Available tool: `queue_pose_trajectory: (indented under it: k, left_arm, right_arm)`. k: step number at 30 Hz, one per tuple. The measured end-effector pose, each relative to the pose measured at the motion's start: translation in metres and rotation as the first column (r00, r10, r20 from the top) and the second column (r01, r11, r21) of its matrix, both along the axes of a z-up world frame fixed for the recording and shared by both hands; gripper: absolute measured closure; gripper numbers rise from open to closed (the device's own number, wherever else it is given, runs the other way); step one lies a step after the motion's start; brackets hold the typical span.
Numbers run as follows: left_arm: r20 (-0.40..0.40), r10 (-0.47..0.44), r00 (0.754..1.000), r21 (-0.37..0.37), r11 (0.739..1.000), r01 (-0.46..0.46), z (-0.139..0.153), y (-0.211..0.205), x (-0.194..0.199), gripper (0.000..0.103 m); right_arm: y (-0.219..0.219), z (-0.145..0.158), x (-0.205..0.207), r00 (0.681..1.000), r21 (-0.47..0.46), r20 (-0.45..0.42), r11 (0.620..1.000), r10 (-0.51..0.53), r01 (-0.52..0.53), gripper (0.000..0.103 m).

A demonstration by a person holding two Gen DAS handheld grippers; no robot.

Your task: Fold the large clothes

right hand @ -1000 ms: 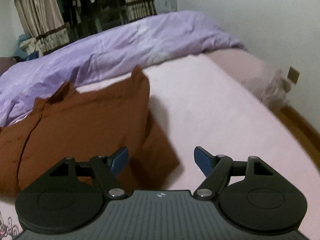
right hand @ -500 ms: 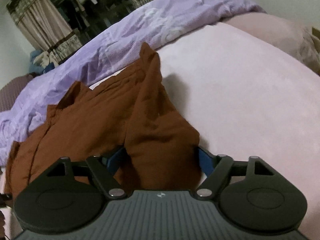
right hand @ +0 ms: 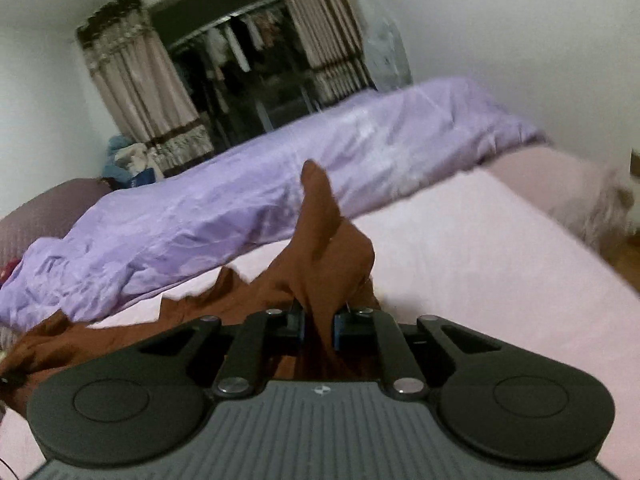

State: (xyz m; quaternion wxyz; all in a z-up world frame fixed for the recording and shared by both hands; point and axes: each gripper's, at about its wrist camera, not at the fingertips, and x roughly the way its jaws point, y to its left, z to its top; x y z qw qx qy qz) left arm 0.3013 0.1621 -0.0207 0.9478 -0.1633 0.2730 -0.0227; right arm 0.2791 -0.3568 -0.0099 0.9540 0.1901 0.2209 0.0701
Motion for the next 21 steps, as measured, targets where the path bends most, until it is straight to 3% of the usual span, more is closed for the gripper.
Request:
queue_pose_trajectory:
  k: [2, 4, 8, 10, 12, 13, 14, 15, 17, 19, 21]
  left_arm:
    - [-0.03, -0.004, 1.0, 0.016, 1.0, 0.005, -0.004, 0.005, -0.041, 0.071]
    - [-0.11, 0.009, 0.994, 0.021, 1.0, -0.007, -0.023, 0.012, -0.071, 0.071]
    - [-0.284, 0.035, 0.958, -0.03, 0.999, -0.046, -0.097, 0.018, -0.086, 0.064]
    - [-0.267, 0.05, 0.962, -0.066, 0.995, -0.07, -0.116, 0.019, -0.092, 0.059]
    - [-0.247, 0.056, 0.967, -0.062, 0.995, -0.074, -0.11, 0.019, -0.097, 0.051]
    - [-0.235, 0.062, 0.97, -0.014, 0.998, -0.067, -0.104, 0.015, -0.099, 0.045]
    - [-0.227, 0.075, 0.971, 0.038, 0.997, -0.068, -0.101, 0.014, -0.104, 0.033]
    - [-0.214, 0.096, 0.972, 0.11, 0.991, -0.073, -0.094, 0.01, -0.105, 0.028]
    - [-0.168, 0.135, 0.976, 0.226, 0.97, -0.095, -0.074, 0.005, -0.107, 0.02]
    - [-0.088, 0.159, 0.983, 0.264, 0.956, -0.131, -0.053, 0.004, -0.112, 0.003]
    - [-0.006, 0.159, 0.987, 0.252, 0.956, -0.152, -0.039, 0.007, -0.116, 0.0]
  right_arm:
    - [0.0, -0.005, -0.024, 1.0, 0.027, -0.009, 0.999, 0.028, -0.028, 0.09]
    - [0.002, -0.026, -0.038, 0.996, 0.042, -0.067, 0.997, 0.065, -0.062, 0.09]
    - [0.007, -0.093, -0.024, 0.965, 0.031, -0.258, 0.999, 0.044, -0.037, 0.089]
    - [-0.002, -0.121, -0.018, 0.958, 0.104, -0.281, 0.994, 0.051, -0.022, 0.086]
    - [-0.012, -0.123, -0.021, 0.96, 0.172, -0.277, 0.985, 0.045, 0.004, 0.081]
    - [-0.011, -0.119, -0.023, 0.96, 0.153, -0.278, 0.988, 0.035, 0.009, 0.077]
    - [-0.01, -0.114, -0.025, 0.96, 0.118, -0.278, 0.993, 0.014, 0.02, 0.067]
    - [-0.007, -0.107, -0.028, 0.96, 0.059, -0.279, 0.998, -0.017, 0.035, 0.052]
    - [0.005, -0.092, -0.037, 0.962, -0.091, -0.255, 0.992, -0.103, 0.082, 0.043]
    - [0.017, -0.073, -0.051, 0.966, -0.229, -0.177, 0.962, -0.19, 0.147, 0.038]
    - [0.031, -0.057, -0.056, 0.965, -0.311, -0.086, 0.926, -0.249, 0.212, 0.031]
